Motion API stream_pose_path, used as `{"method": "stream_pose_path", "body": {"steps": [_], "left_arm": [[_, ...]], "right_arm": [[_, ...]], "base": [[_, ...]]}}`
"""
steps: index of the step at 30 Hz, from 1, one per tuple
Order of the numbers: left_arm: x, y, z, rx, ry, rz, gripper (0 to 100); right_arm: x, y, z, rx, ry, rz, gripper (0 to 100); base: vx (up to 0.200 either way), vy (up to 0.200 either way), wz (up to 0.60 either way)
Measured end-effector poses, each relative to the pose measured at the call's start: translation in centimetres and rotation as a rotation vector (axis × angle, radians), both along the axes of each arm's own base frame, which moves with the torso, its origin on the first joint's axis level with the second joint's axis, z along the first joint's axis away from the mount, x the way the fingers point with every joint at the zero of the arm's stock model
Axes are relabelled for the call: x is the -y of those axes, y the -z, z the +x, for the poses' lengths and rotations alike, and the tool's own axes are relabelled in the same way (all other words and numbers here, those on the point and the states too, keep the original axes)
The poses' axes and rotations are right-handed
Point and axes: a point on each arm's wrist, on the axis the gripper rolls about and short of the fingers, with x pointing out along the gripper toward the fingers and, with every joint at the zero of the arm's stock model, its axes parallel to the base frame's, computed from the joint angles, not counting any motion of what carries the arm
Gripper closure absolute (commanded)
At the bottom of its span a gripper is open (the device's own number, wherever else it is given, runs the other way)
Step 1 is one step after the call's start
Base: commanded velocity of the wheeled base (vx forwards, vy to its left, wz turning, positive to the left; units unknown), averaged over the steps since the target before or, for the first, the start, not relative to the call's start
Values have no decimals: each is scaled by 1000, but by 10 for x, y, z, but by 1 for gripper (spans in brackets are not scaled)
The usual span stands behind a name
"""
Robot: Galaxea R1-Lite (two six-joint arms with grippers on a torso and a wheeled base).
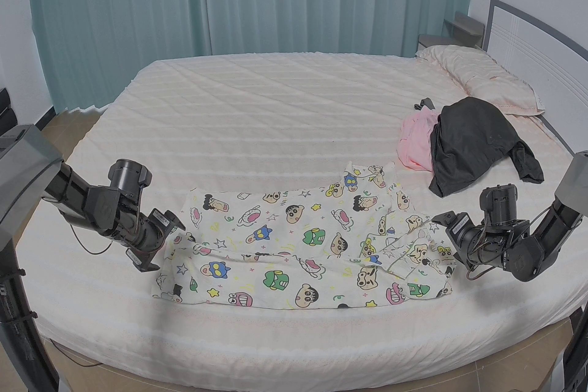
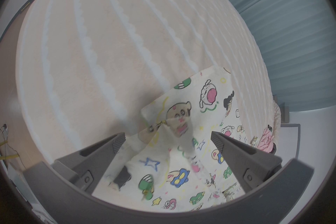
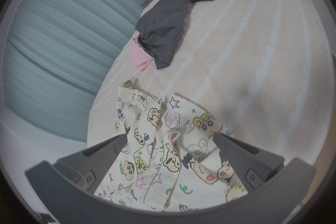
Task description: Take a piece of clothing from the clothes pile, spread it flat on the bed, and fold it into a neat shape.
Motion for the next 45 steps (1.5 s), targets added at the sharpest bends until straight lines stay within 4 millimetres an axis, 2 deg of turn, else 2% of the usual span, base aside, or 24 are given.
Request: {"method": "stream_pose_path", "body": {"steps": [4, 8, 15, 29, 30, 38, 45], "left_arm": [[-1, 0, -17, -32, 25, -57, 0], [-1, -3, -25, -36, 49, -102, 0], [-1, -8, -26, -1, 53, -106, 0], [-1, -9, -25, 13, 57, -103, 0], [-1, -9, -25, 13, 57, -103, 0], [-1, -9, -25, 13, 57, -103, 0], [-1, -9, -25, 11, 57, -103, 0]], "right_arm": [[-8, -2, -2, -18, 20, 22, 0], [-19, -1, 1, -19, 28, 3, 0], [-32, 3, 11, -13, -9, -29, 0], [-38, 21, 33, -35, -29, -63, 0], [-38, 22, 34, -36, -29, -63, 100], [-33, 29, 36, -54, -15, -68, 100], [-31, 23, 32, -47, -11, -67, 100]], "base": [[0, 0, 0], [0, 0, 0], [0, 0, 0], [0, 0, 0], [0, 0, 0], [0, 0, 0], [0, 0, 0]]}}
